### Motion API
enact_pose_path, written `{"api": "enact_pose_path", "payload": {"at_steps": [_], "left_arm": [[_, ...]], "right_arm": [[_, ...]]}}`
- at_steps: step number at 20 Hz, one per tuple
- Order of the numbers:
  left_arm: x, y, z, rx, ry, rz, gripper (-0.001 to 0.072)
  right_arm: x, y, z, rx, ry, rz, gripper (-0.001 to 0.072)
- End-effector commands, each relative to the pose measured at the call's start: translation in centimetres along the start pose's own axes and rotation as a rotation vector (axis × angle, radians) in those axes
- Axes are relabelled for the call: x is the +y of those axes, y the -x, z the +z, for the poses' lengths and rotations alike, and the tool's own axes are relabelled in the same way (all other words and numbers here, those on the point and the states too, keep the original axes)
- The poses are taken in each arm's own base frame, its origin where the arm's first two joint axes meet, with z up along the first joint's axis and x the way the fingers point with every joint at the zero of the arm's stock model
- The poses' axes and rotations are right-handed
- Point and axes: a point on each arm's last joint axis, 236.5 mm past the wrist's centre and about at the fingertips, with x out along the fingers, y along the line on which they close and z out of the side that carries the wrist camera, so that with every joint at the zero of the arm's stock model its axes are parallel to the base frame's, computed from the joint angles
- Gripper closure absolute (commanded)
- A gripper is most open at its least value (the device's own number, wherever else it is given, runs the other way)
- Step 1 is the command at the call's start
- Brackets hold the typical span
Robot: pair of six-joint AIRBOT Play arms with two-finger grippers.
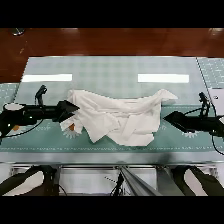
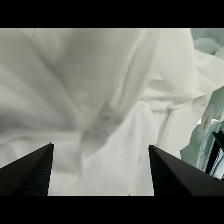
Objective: Fold the shirts.
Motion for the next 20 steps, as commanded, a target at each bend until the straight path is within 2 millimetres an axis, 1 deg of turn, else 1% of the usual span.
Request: {"api": "enact_pose_path", "payload": {"at_steps": [1, 2, 3, 4, 5, 7, 9, 13, 16, 20], "left_arm": [[-1.7, -2.6, 1.1, -0.024, -0.001, -0.067, 0.0004], [-2.0, -3.3, 0.8, -0.002, -0.008, -0.067, 0.0008], [-2.1, -3.8, 0.7, 0.013, -0.014, -0.067, 0.0101], [-2.3, -4.2, 0.8, 0.024, -0.020, -0.069, 0.0591], [-2.6, -4.2, 1.0, 0.021, -0.034, -0.077, 0.0681], [-3.5, -4.0, 1.5, 0.020, -0.077, -0.093, 0.0680], [-4.2, -3.8, 1.5, 0.029, -0.101, -0.112, 0.0680], [-4.3, -3.8, 1.6, 0.029, -0.103, -0.113, 0.0679], [-4.6, -3.8, 1.2, 0.044, -0.104, -0.124, 0.0679], [-4.7, -3.7, 1.0, 0.053, -0.105, -0.130, 0.0680]], "right_arm": [[0.2, -0.2, 0.0, -0.004, -0.002, -0.002, 0.0091], [0.1, -0.2, 0.2, -0.012, -0.010, -0.003, 0.0091], [0.1, -0.2, 0.5, -0.024, -0.012, -0.006, 0.0091], [0.0, -0.2, 0.9, -0.038, -0.013, -0.010, 0.0091], [-0.3, -0.2, 1.3, -0.056, -0.014, -0.019, 0.0091], [-1.3, -0.3, 2.3, -0.084, -0.009, -0.062, 0.0091], [-1.6, -0.5, 3.6, -0.113, -0.045, -0.066, 0.0091], [-1.0, -1.3, 7.9, -0.120, -0.091, -0.043, 0.0091], [-0.6, -2.9, 11.1, -0.079, -0.132, -0.011, 0.0091], [-0.6, -5.4, 13.7, 0.000, -0.178, 0.024, 0.0091]]}}
